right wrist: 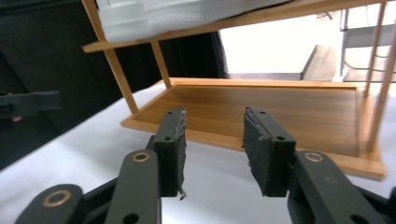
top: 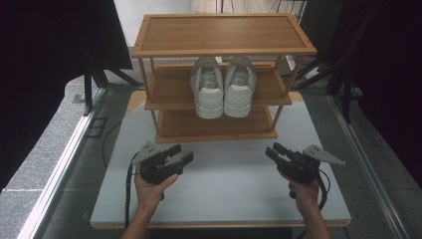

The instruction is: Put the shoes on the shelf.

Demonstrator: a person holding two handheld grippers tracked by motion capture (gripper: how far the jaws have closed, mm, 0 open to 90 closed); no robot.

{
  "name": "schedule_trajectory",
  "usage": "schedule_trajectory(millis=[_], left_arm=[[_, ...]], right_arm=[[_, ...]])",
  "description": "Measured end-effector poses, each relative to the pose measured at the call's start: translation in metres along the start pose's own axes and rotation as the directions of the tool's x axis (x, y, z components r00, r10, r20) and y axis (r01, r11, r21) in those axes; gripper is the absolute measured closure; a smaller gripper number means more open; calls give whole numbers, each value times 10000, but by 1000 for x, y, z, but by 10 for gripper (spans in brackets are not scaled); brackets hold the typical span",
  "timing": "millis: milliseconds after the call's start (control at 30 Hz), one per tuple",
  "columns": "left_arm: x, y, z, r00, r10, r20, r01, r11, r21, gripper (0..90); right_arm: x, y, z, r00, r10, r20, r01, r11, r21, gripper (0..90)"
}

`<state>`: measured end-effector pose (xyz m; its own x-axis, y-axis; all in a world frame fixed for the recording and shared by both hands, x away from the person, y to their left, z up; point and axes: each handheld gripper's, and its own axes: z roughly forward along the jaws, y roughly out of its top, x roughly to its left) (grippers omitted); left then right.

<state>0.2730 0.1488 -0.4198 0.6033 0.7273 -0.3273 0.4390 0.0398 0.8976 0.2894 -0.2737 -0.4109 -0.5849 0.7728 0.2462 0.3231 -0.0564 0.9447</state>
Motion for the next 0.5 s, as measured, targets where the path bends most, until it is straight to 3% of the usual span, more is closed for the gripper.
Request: schedule_trajectory(millis=[300, 500], left_arm=[[7, -10, -4, 9998, -181, -95, 182, 9997, 170, 384], [9, -14, 1, 9997, -2, -262, 15, 9988, 490, 357]], right_arm=[[-7, -11, 0, 9994, 116, 333, -121, 9998, 143, 524], [-6, -13, -2, 9972, -278, 690, 265, 9994, 200, 422]])
